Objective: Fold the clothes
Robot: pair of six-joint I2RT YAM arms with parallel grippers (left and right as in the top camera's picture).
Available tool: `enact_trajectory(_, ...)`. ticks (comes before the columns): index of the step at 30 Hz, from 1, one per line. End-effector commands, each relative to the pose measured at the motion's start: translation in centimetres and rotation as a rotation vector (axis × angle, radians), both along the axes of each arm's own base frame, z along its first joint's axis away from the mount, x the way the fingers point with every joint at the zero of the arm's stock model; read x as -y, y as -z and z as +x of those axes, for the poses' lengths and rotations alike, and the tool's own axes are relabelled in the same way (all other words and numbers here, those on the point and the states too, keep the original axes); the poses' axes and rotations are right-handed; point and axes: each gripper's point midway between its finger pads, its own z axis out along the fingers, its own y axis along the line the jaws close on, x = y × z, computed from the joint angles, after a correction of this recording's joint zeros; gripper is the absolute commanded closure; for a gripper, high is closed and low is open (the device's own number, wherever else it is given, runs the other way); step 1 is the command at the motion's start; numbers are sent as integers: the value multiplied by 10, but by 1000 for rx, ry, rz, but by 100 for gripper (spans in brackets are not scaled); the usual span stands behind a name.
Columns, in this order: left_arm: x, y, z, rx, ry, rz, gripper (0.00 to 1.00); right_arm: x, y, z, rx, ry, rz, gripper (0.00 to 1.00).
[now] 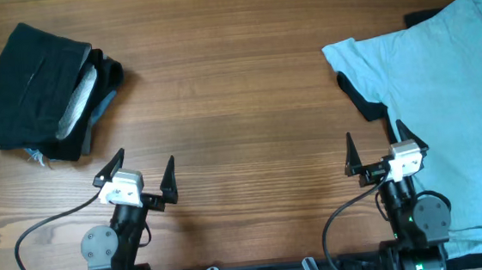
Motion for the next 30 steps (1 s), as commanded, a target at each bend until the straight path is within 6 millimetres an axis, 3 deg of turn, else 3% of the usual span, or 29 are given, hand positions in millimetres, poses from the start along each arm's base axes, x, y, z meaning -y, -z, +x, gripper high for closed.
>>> enact_trajectory(1,16,-22,-5,95,92,4,0,-19,-33,-9,109,-124,57,0)
enact_trajectory(5,17,-75,-15,239,99,-4,0,-18,-73,-16,158,-134,166,0)
enact_trajectory(7,17,-98,-22,232,100,-35,0,-19,-101,-20,161,-150,241,0)
enact_trajectory(9,15,-108,-25,172,85,-40,0,-20,-119,-18,122,-154,270,0)
enact_trajectory(14,14,-139,-16,-39,78,-55,0,-31,-156,21,-108,-187,290,0)
enact_trajectory(17,13,-157,8,-185,74,-65,0,-32,-171,65,-242,-163,293,0)
enact_trajectory(20,13,-158,35,-379,69,-79,0,-28,-176,119,-376,-109,246,0)
enact_trajectory(23,12,-152,60,-545,64,-90,0,-16,-175,170,-480,-47,54,0)
enact_trajectory(25,11,-147,76,-643,60,-96,0,-28,-176,197,-531,-119,44,0)
enact_trajectory(27,12,-141,93,-717,62,-101,0,-41,-160,212,-608,-189,77,0)
enact_trajectory(30,13,-130,108,-761,72,-111,0,-37,-128,244,-651,-163,136,0)
